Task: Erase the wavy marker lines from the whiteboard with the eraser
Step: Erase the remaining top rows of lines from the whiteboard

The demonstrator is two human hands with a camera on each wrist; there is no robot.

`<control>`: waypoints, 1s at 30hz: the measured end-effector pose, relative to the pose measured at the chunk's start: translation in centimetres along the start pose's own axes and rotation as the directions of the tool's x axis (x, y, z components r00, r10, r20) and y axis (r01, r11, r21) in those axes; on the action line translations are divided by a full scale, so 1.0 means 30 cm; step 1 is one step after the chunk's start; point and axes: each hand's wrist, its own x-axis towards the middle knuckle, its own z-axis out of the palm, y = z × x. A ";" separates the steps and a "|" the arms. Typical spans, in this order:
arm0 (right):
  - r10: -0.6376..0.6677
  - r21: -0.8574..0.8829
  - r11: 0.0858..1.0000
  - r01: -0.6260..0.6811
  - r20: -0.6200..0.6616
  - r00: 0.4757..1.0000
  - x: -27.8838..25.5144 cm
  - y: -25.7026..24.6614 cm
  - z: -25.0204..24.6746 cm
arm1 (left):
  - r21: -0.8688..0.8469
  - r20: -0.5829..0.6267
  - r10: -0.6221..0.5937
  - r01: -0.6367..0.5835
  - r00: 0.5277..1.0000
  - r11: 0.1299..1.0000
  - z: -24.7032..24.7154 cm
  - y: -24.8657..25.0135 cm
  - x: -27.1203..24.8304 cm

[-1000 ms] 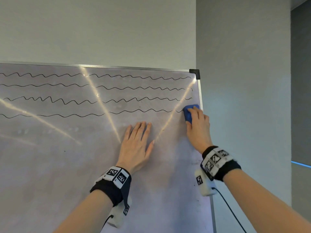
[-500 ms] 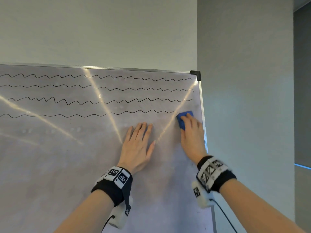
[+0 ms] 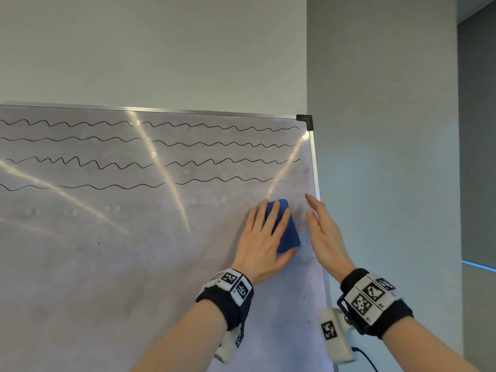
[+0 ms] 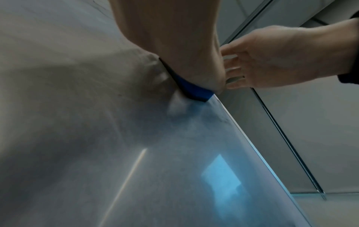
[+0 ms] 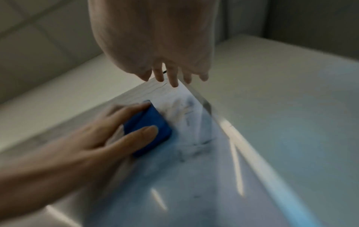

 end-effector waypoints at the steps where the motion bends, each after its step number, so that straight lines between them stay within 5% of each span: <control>1: -0.016 -0.157 0.987 0.018 0.012 1.000 -0.002 0.013 -0.009 | 0.031 0.007 0.009 -0.009 1.000 0.999 0.012 0.002 0.001; 4: 0.052 -0.350 0.937 0.000 0.140 0.989 -0.014 0.056 -0.015 | 0.119 0.012 0.019 -0.021 1.000 0.993 0.035 0.004 0.013; 11: 0.114 -0.037 0.993 -0.109 0.139 0.984 -0.029 0.061 -0.019 | 0.107 0.003 0.022 -0.022 1.000 0.994 -0.017 -0.061 0.200; 15: 0.105 -0.046 0.994 -0.100 0.143 0.984 -0.035 0.051 -0.014 | 0.115 0.025 0.000 -0.003 1.000 0.993 -0.022 -0.055 0.285; 21: 0.131 -0.067 0.990 -0.124 0.109 0.985 -0.054 0.020 0.006 | 0.156 -0.049 0.146 -0.136 0.988 0.978 -0.032 -0.124 0.181; 27: 0.120 -0.053 0.992 -0.115 0.097 0.988 -0.053 0.018 0.002 | 0.155 -0.132 -0.120 0.140 0.984 0.978 -0.033 -0.138 0.136; 30: 0.108 -0.044 0.994 -0.104 0.093 0.990 -0.049 0.031 0.002 | 0.124 -0.084 -0.086 0.096 0.993 0.988 -0.018 -0.064 0.202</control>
